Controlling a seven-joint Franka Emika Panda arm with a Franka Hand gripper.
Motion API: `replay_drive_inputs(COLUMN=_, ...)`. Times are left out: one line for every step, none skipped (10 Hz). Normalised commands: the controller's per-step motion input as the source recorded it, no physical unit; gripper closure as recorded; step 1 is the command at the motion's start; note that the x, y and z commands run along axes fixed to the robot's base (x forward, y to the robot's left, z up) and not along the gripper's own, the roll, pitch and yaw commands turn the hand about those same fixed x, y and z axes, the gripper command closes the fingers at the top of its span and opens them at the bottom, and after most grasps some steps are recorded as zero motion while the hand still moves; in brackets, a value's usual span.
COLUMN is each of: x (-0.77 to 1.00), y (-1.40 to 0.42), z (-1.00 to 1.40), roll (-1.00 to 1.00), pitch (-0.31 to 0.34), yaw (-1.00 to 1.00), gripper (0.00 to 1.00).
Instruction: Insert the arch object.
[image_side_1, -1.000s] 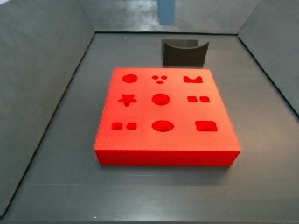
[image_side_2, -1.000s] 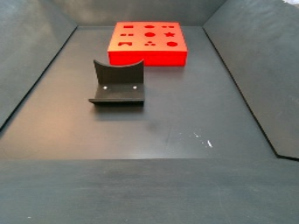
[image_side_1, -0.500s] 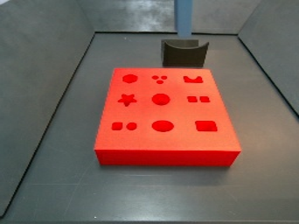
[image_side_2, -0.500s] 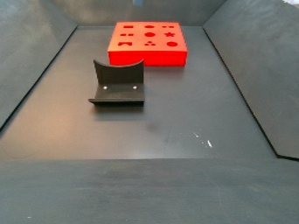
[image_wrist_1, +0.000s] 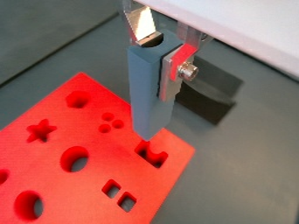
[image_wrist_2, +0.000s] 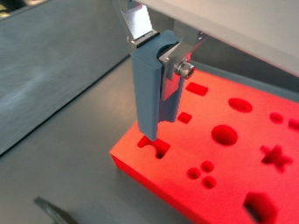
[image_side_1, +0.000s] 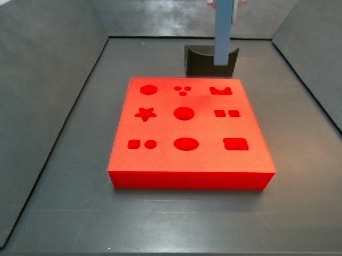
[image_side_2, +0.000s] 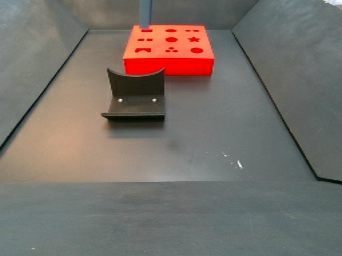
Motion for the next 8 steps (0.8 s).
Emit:
replay_drive_inputs(x=0.27, y=0.10, z=-0.40, roll=-0.04, pitch=0.011, yaw=-0.85, gripper=1.00)
replay_drive_inputs(x=0.24, y=0.07, z=-0.36, roll=-0.04, pitch=0.043, yaw=-0.83, gripper=1.00)
replay_drive_inputs(x=0.24, y=0.00, z=-0.27, roll=-0.05, pitch=0.014, yaw=-0.85, gripper=1.00)
replay_drive_inputs(x=0.27, y=0.00, z=-0.18, roll=-0.09, pitch=0.003, yaw=-0.84, gripper=1.00)
replay_drive_inputs(x=0.30, y=-0.01, z=-0.03, roll=-0.08, pitch=0.019, yaw=-0.77, gripper=1.00)
replay_drive_inputs(x=0.32, y=-0.08, z=0.00, roll=-0.05, pitch=0.024, yaw=-0.72, gripper=1.00)
replay_drive_inputs(x=0.21, y=-0.14, z=0.00, roll=0.00, pitch=0.073, yaw=-0.72, gripper=1.00)
replay_drive_inputs(x=0.10, y=-0.14, z=0.00, roll=0.00, pitch=0.090, yaw=-0.77, gripper=1.00)
